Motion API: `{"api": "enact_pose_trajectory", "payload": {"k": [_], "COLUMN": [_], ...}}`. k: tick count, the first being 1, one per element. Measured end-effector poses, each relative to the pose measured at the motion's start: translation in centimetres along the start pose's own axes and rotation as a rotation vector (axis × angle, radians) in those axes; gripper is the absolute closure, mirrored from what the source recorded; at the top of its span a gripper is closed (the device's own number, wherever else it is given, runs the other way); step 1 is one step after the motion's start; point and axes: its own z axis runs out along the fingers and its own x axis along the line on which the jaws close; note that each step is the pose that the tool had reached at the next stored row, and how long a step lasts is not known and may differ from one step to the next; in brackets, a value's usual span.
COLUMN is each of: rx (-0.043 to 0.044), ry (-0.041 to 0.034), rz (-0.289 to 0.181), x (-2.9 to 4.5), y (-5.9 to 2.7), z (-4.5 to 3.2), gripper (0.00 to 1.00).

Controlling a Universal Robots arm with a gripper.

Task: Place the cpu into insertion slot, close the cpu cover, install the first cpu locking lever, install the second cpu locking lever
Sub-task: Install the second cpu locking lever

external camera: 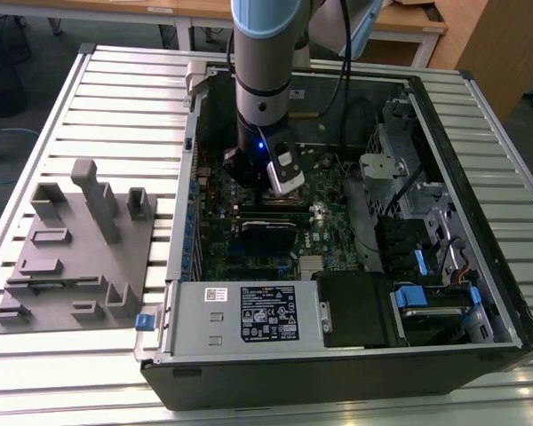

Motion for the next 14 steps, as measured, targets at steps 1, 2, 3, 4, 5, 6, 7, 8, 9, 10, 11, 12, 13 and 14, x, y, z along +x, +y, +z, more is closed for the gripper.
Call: {"api": "enact_pose_trajectory", "payload": {"k": [1, 2, 3, 4, 5, 6, 7, 8, 9, 10, 11, 12, 13, 14], "rx": [-0.0009, -0.0016, -0.0022, -0.0027, -0.0033, -0.0042, -0.0053, -0.0069, -0.0091, -0.0117, -0.0149, -0.0182, -0.0218, -0.0247], "ry": [0.0001, 0.0002, 0.0002, 0.0002, 0.0003, 0.0003, 0.0004, 0.0006, 0.0007, 0.0009, 0.0010, 0.0012, 0.0015, 0.0017], "rz": [0.000, 0.000, 0.000, 0.000, 0.000, 0.000, 0.000, 0.000, 0.001, 0.001, 0.001, 0.001, 0.001, 0.001], "x": [0.04, 0.08, 0.08, 0.09, 0.10, 0.11, 0.12, 0.13, 0.14, 0.14, 0.14, 0.15, 0.16, 0.16], "y": [0.00, -0.01, -0.01, -0.01, -0.01, -0.01, -0.02, -0.02, -0.02, -0.02, -0.02, -0.02, -0.03, -0.03], "z": [0.00, 0.00, 0.00, 0.01, 0.02, 0.03, 0.04, 0.05, 0.06, 0.08, 0.10, 0.11, 0.12, 0.15], "gripper": [0.90, 0.90, 0.90, 0.90, 0.90, 0.90, 0.90, 0.90, 0.90, 0.90, 0.90, 0.90, 0.90, 0.90]}}
